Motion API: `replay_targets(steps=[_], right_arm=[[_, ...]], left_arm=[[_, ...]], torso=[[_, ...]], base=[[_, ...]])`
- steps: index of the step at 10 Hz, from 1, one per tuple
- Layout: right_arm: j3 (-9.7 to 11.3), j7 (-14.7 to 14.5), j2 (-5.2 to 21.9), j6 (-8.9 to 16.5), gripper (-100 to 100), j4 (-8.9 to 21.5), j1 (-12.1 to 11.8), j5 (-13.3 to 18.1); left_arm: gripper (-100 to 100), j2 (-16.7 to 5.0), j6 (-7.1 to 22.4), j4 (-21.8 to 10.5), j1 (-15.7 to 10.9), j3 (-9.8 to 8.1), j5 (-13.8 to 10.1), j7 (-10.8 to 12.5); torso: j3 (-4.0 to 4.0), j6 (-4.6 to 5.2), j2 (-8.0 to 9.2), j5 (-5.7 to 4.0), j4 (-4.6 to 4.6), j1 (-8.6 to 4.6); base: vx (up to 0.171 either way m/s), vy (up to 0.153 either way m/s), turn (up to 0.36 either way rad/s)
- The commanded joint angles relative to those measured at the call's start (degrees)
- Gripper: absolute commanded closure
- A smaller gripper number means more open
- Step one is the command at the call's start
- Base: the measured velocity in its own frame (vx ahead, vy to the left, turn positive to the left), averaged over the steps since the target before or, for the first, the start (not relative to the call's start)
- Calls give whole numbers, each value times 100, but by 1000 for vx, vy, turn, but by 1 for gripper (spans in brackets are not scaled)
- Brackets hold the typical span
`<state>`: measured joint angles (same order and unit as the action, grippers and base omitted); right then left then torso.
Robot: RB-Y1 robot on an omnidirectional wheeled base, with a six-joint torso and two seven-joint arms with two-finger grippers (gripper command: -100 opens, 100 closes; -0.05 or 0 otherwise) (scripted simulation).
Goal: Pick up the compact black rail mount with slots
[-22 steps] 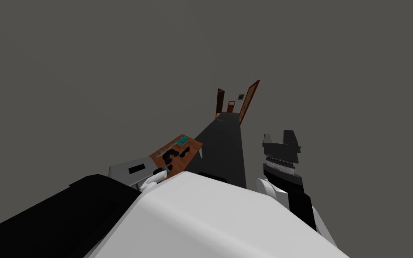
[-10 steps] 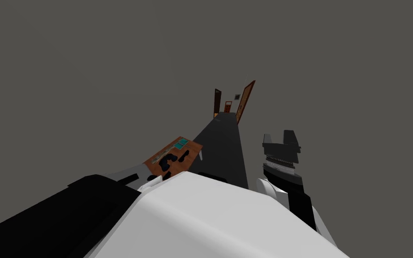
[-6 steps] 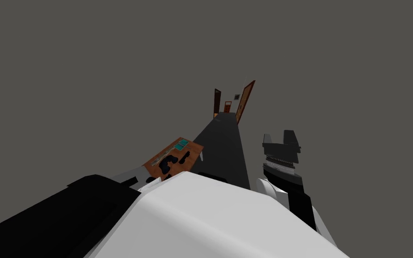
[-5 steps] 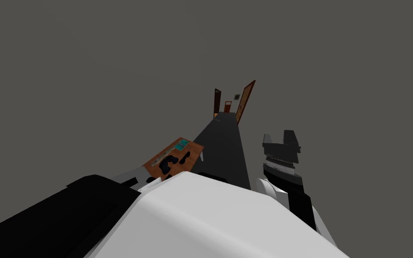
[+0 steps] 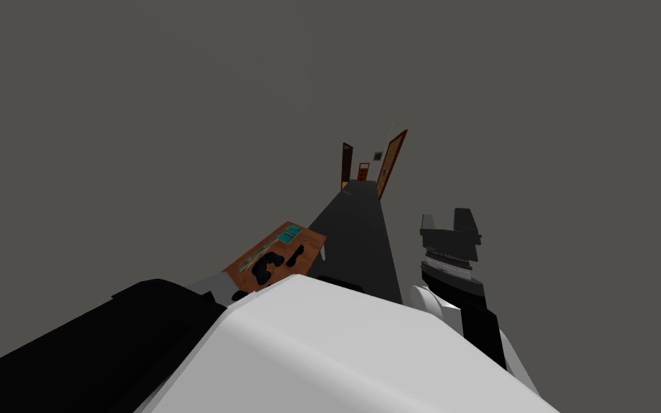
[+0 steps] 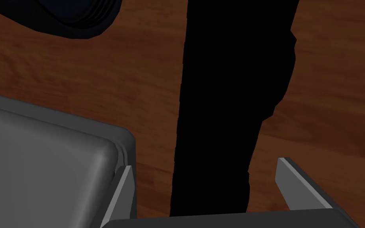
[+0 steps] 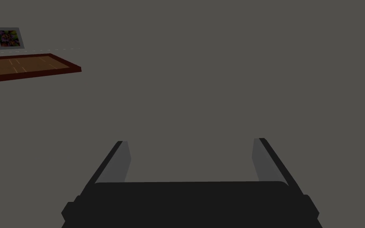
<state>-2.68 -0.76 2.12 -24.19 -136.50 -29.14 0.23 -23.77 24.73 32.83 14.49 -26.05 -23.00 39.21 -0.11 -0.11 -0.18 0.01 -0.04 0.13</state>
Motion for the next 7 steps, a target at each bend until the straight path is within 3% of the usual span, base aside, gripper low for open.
replay_targets(steps=[1,2,3,4,5,6,7], right_arm=[[0,0,0,0,0,0,0,0],[0,0,0,0,0,0,0,0],[0,0,0,0,0,0,0,0],[0,0,0,0,0,0,0,0],[0,0,0,0,0,0,0,0],[0,0,0,0,0,0,0,0],[0,0,0,0,0,0,0,0]], left_arm=[[-100,57,-152,159,206,187,1,175],[-100,57,-152,159,206,187,1,175],[-100,100,-419,173,447,459,-52,411],[-100,100,-419,173,447,495,-52,435],[-100,144,-636,188,688,720,-104,692],[-100,144,-687,188,688,803,-104,695],[-100,188,-875,202,929,1008,-156,954]], torso=[[0,0,0,0,0,0],[1,-1,3,0,0,0],[8,0,15,-1,3,-6],[7,-1,12,-1,2,-1],[5,0,10,0,2,-2],[2,-1,3,0,0,5],[2,0,4,1,1,2]], base=[[78,53,-27],[32,36,4],[61,53,-46],[65,50,-32],[90,70,-55],[76,60,-27],[100,51,-56]])
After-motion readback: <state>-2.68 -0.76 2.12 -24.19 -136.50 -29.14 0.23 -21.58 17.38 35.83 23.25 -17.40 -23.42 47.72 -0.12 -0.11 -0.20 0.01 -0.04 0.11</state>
